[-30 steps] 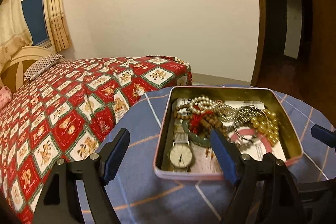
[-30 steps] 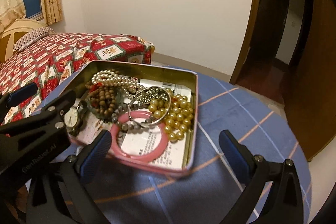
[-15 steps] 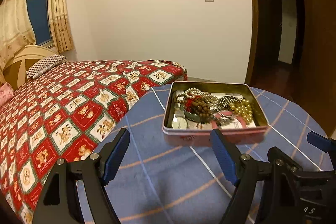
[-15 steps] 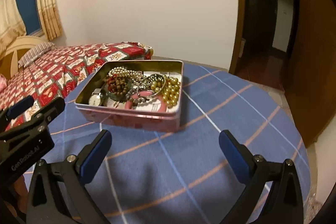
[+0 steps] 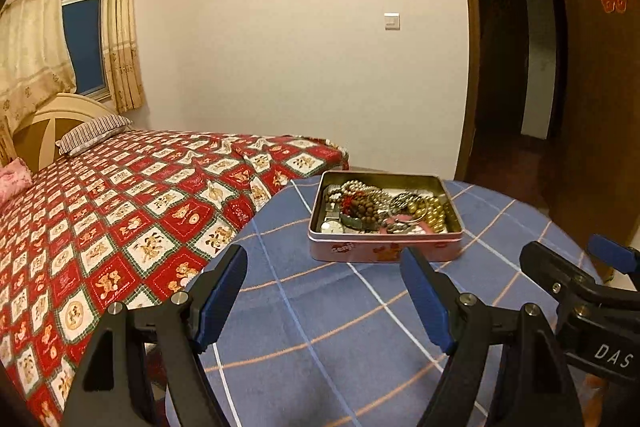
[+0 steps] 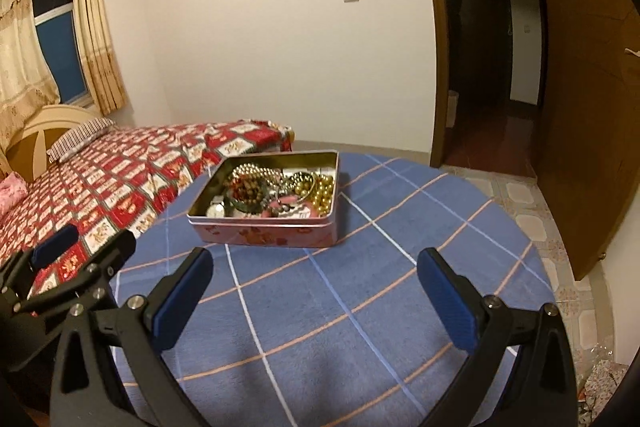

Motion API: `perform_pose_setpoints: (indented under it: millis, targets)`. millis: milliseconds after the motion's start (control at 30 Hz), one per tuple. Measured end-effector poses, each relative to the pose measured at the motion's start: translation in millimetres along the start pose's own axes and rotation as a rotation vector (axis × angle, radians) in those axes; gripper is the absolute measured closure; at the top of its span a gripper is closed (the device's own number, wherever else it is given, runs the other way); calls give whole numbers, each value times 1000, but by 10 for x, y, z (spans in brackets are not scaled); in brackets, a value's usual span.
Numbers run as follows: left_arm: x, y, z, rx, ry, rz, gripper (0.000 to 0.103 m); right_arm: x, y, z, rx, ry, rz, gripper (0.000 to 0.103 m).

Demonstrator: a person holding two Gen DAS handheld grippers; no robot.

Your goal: Organize jewelry

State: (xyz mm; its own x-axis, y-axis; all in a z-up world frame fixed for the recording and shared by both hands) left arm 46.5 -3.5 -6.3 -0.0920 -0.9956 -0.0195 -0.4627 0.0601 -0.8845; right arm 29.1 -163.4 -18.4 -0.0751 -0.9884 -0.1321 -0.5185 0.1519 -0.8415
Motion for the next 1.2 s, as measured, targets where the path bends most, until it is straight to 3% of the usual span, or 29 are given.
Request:
perform_pose_setpoints:
  millis: [367, 567, 800, 1200]
  targets:
    - [-34, -238, -621, 147, 10, -22, 24, -86, -176, -539, 166, 30, -8, 0]
    - [-66, -394, -861, 220, -18, -18, 16, -187, -334, -775, 250, 18, -21, 0]
    - [-125, -454, -957, 248, -19, -32, 14, -228, -392, -905, 320, 10, -17, 0]
    - [-105, -418, -936, 238, -18, -22, 14, -213, -357, -870, 313, 9, -15, 0]
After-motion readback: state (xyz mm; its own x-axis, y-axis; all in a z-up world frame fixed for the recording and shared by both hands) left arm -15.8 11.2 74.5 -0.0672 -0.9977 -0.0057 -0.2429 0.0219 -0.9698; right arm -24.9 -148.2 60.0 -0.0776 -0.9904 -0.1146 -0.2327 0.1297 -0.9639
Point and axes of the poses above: each gripper's, at about its wrist camera, not at the fingertips, and z roughly the way its jaws point, x to its right, y to its underside, the point moved 2 cm from there along z, roughly the way its jaws point, and after that the axes turned 1 degree about -z, right-handed, at the moved point
